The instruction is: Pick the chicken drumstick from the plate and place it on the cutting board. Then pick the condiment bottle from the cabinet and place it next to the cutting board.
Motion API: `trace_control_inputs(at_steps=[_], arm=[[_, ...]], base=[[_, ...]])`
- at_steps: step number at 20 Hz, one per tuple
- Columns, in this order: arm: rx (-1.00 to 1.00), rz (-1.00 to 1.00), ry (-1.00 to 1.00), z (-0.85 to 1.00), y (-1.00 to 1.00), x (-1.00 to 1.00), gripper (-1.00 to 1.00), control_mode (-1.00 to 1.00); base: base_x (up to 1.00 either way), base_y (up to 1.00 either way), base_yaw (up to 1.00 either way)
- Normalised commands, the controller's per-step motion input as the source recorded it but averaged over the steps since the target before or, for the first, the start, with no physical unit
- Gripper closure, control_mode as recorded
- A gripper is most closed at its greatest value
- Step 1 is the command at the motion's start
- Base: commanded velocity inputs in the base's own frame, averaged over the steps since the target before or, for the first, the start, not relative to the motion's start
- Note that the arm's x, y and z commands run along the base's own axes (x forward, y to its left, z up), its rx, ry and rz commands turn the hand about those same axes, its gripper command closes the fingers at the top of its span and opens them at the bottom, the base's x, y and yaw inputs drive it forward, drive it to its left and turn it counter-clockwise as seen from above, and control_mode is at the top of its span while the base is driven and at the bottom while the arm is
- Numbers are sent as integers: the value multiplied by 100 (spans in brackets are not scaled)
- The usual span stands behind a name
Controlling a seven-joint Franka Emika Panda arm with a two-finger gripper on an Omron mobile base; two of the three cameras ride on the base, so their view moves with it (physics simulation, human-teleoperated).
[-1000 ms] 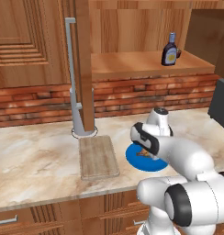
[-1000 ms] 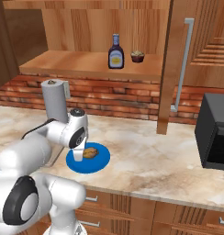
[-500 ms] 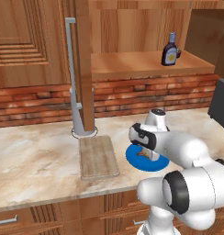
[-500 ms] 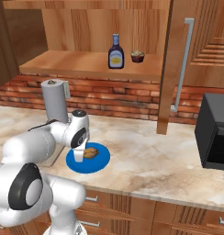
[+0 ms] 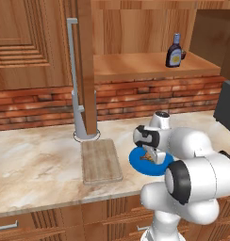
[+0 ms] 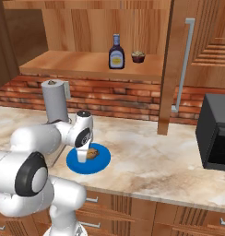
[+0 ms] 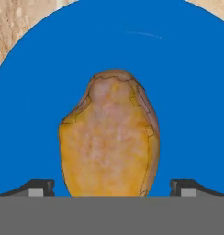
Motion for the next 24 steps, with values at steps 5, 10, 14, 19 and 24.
trace_control_inputs(at_steps=[5, 10, 14, 19, 24], arm=[[0, -1, 2, -17, -2, 4, -100, -100], [0, 0, 0, -26, 1, 0, -100, -100], [0, 0, 0, -21, 6, 0, 100, -100], [0, 0, 0, -1, 0, 0, 100, -100], [0, 0, 0, 3, 0, -5, 100, -100]], base=[[0, 0, 0], [0, 0, 0], [0, 0, 0], [0, 0, 0], [0, 0, 0]])
